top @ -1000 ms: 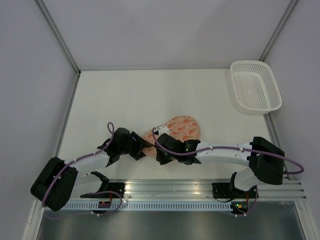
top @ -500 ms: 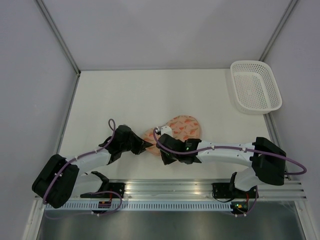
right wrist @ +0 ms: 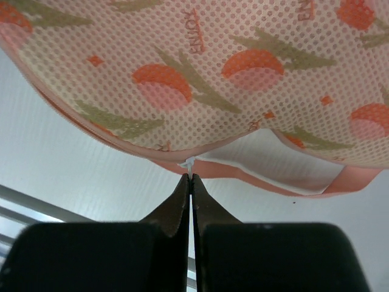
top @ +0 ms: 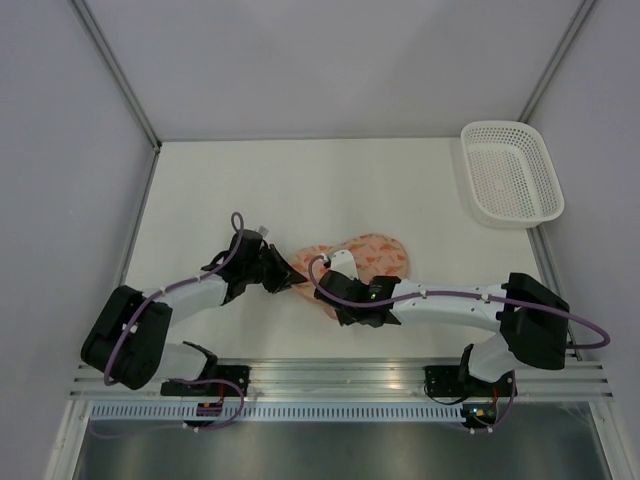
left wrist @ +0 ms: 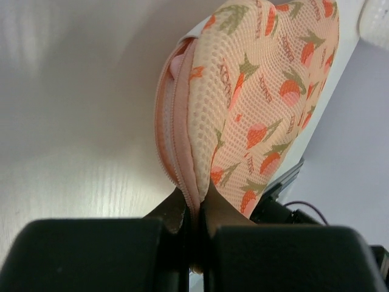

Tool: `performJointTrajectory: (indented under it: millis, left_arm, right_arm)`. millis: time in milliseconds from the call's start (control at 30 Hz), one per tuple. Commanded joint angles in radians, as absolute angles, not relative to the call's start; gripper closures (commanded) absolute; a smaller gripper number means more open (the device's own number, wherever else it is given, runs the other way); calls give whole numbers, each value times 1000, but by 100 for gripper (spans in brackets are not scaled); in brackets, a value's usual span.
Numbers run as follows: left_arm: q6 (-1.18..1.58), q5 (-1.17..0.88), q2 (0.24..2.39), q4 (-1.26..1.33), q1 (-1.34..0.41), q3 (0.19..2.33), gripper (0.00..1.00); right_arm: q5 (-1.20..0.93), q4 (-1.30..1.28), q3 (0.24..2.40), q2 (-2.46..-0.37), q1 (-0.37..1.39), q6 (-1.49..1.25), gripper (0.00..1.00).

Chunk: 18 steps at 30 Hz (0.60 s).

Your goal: Unzip the laundry bag and remove the bra

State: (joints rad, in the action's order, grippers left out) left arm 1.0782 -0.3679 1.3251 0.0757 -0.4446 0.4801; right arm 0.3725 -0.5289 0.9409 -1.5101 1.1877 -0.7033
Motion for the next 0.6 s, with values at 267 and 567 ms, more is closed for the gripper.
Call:
performJointTrajectory:
  millis: [267,567]
  left_arm:
    - [700,-607,1469,-51,-413,641,98]
    - [597,-519,1483,-211,-304,751,98]
  right_arm:
    - [462,-552,943,-1603,1091,-652,100]
    - [552,-641,951,-1605,1031,-709,100]
